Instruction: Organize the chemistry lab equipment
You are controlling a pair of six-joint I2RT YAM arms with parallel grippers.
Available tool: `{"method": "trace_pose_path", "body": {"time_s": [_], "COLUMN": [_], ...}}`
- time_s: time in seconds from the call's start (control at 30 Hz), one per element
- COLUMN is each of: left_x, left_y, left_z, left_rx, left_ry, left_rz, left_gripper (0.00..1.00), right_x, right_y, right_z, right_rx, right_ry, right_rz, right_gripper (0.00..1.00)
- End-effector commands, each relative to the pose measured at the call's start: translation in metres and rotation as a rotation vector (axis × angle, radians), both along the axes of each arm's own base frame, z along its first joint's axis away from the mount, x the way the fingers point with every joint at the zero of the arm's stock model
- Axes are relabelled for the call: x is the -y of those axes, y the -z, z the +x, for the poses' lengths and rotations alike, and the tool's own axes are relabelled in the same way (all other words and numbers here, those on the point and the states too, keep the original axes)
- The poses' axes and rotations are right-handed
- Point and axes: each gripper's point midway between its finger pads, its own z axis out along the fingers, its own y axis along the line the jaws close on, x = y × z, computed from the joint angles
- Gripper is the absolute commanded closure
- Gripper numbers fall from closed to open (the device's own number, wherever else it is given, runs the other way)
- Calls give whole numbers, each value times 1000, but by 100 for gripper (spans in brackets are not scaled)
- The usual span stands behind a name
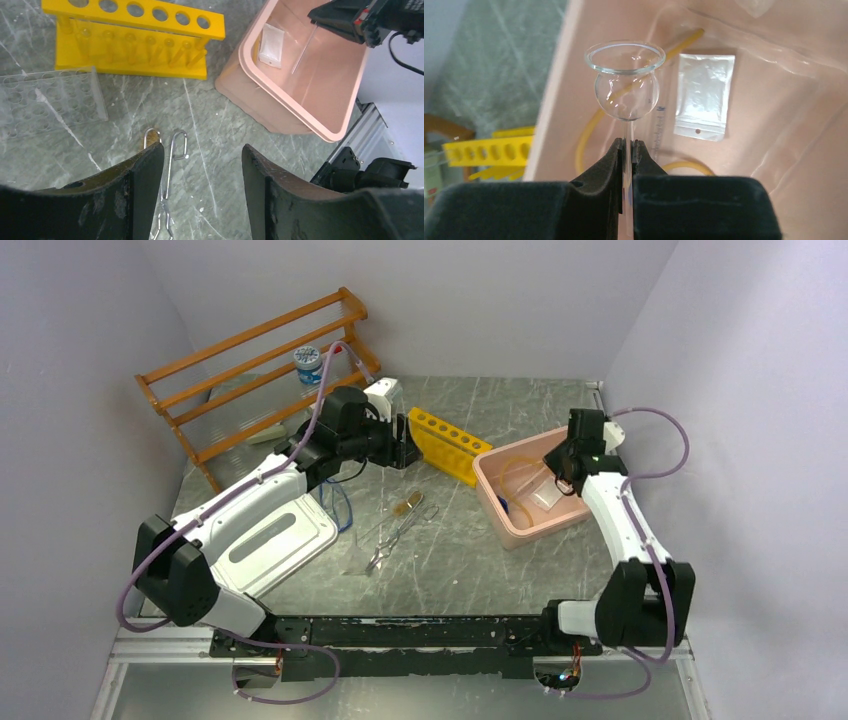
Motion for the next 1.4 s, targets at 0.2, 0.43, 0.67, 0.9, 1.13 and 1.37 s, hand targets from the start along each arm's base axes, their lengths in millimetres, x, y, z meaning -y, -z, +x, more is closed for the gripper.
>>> {"method": "trace_pose_path", "body": {"time_s": [0.2,0.43,0.67,0.9,1.13,1.37], "left_x": [-7,-15,-19,-16,-14,-25], "left_y": [5,15,20,21,24,42], "left_z": [12,13,16,17,15,8], "left_rx": [42,28,22,6,-10,-52], "left_ry": [-33,-57,-79,-84,-80,-115], "left_rz": [76,129,155,145,130,164], "left_gripper": [37,36,35,35,33,31], "right_x": [5,4,9,15,20,26], "right_y": [74,109,132,125,87,28], "right_z": [23,27,24,24,24,14], "right_rx": [-161,-216,-266,-244,-156,-38], "right_ry": [87,156,235,254,232,194], "right_rz": [53,99,108,83,49,-12], "right_gripper": [100,100,95,76,67,58]}}
